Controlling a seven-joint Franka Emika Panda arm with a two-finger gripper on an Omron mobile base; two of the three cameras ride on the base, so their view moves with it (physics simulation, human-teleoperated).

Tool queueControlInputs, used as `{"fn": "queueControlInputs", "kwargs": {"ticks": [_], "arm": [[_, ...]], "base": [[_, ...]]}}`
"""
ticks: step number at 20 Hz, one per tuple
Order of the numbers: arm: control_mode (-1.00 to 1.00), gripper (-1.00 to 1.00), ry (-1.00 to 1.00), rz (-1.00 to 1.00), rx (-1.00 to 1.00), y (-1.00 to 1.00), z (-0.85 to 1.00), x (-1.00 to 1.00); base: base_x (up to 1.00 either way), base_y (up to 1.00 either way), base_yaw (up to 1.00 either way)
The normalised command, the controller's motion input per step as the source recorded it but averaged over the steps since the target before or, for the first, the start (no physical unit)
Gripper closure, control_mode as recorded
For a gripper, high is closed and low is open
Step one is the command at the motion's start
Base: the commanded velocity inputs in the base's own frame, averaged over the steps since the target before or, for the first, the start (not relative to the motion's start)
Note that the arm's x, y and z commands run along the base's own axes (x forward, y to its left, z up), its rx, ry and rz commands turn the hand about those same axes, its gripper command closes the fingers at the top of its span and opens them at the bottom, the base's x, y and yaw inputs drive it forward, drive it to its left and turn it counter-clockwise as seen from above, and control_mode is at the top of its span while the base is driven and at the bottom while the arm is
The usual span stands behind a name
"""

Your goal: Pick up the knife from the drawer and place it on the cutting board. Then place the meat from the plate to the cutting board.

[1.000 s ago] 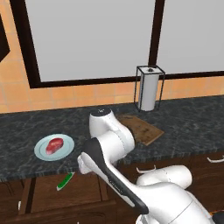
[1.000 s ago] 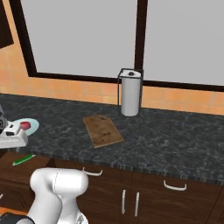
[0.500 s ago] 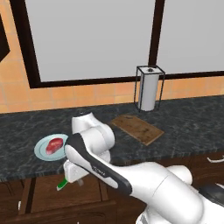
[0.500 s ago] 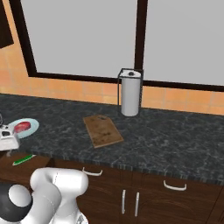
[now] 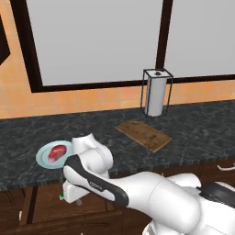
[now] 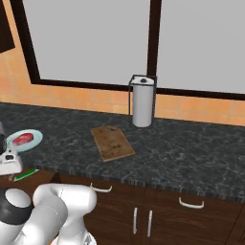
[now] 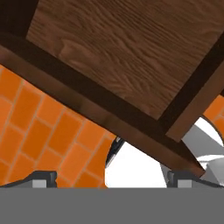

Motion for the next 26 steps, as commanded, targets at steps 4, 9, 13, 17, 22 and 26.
{"fn": "queueControlInputs", "kwargs": {"ticks": [4, 9, 13, 17, 22, 26], "arm": [[-1.00, -1.00, -0.01, 0.00, 0.08, 0.11, -0.48, 0.09], [-1.00, -1.00, -0.01, 0.00, 0.00, 0.09, -0.42, 0.07], [-1.00, -1.00, 0.03, -0.09, 0.00, 0.09, -0.07, 0.34], [-1.00, -1.00, 0.01, -0.15, 0.00, 0.12, -0.14, 0.21], [-1.00, -1.00, 0.06, -0.12, 0.00, 0.23, -0.44, 0.01], [-1.00, -1.00, 0.03, -0.12, 0.00, 0.11, -0.45, 0.00]], "base": [[0.00, 0.00, 0.00], [0.00, 0.00, 0.00], [0.00, 0.00, 0.00], [0.00, 0.00, 0.00], [0.00, 0.00, 0.00], [0.00, 0.00, 0.00]]}}
